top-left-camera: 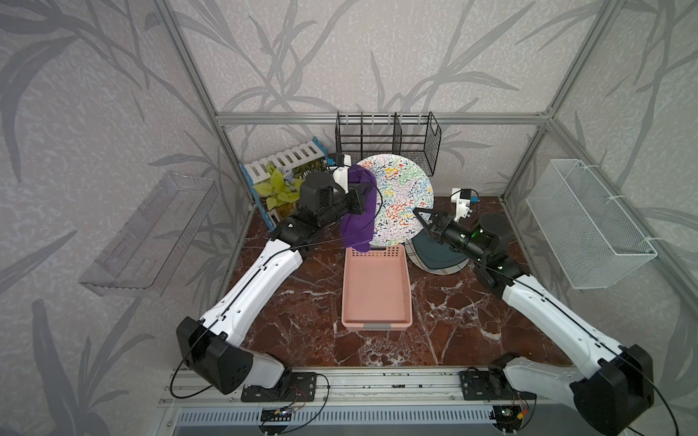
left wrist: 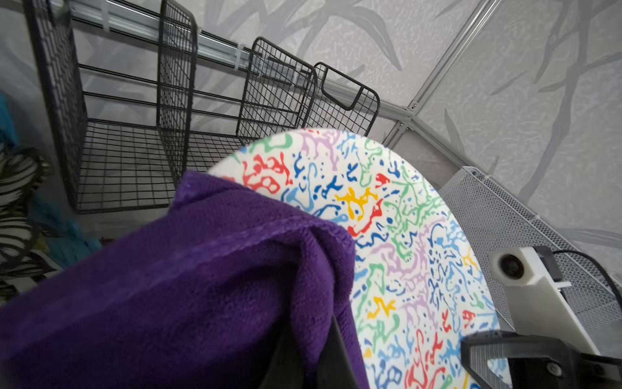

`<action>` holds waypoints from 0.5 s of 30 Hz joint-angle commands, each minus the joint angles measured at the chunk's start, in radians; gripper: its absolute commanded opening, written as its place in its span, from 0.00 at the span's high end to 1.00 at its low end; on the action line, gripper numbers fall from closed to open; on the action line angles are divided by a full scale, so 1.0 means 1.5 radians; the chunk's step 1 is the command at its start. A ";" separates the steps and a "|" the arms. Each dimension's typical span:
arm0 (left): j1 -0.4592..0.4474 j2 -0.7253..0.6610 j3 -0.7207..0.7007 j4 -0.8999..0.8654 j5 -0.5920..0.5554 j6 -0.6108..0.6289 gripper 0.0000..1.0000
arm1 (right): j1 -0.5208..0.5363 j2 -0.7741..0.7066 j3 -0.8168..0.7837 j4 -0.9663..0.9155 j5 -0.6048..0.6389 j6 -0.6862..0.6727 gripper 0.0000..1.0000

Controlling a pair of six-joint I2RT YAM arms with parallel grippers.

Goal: Wipe the wet plate dry
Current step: Wipe the plate with towel.

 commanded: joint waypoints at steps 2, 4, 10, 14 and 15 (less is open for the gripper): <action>-0.063 0.044 -0.012 -0.022 0.054 0.041 1.00 | 0.064 -0.019 0.039 0.097 -0.055 -0.040 1.00; -0.102 0.067 0.005 -0.028 0.033 0.071 1.00 | 0.064 -0.002 0.049 0.117 -0.033 -0.028 1.00; -0.016 0.032 -0.030 0.027 0.002 -0.026 1.00 | 0.035 0.007 0.048 0.130 -0.005 -0.011 1.00; 0.037 0.004 -0.038 -0.009 -0.061 0.011 1.00 | 0.044 -0.012 0.037 0.091 -0.052 -0.037 1.00; 0.035 0.005 -0.037 -0.022 -0.063 0.032 1.00 | 0.051 -0.017 0.028 0.086 -0.049 -0.043 1.00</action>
